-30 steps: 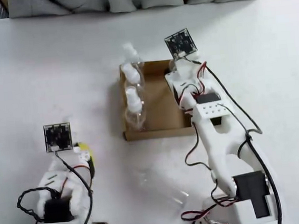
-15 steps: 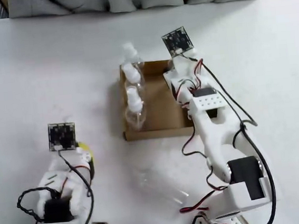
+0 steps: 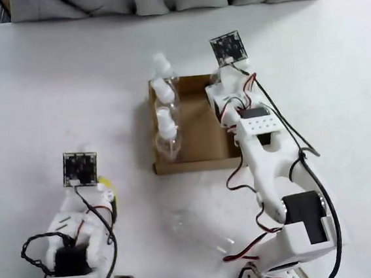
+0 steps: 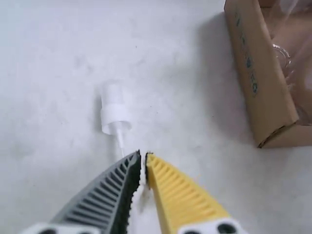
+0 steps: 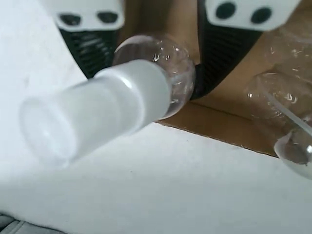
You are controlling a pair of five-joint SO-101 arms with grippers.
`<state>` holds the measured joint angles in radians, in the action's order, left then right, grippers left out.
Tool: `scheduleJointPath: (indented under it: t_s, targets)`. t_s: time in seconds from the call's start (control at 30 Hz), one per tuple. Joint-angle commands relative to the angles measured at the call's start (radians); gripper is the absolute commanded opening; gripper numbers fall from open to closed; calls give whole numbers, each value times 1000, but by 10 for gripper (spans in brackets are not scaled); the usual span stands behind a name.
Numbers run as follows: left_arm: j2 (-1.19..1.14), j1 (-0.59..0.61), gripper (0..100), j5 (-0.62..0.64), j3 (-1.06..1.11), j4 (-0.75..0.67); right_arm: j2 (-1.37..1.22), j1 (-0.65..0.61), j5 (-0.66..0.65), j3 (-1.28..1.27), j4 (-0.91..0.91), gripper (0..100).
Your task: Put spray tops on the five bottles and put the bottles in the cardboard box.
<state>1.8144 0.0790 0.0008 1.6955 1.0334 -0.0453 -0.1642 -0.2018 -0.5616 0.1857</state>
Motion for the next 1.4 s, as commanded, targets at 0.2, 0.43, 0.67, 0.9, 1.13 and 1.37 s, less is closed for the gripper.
scheduleJointPath:
  t_s: [0.2,0.43,0.67,0.9,1.13,1.37]
  targets:
    - [16,12,20,-11,-3,15,-2,-1,-60,8,-8,15]
    - [16,12,20,-11,-3,15,-1,5,-58,6,-2,15]
    - [16,12,20,-11,-3,15,1,8,-58,6,-2,15]
    - [16,8,20,-11,-3,15,4,7,-58,8,-2,15]
    - [16,7,20,-11,-3,14,8,-1,-58,8,-2,19]
    - [16,7,20,-11,-3,14,-1,-5,-58,11,-4,123]
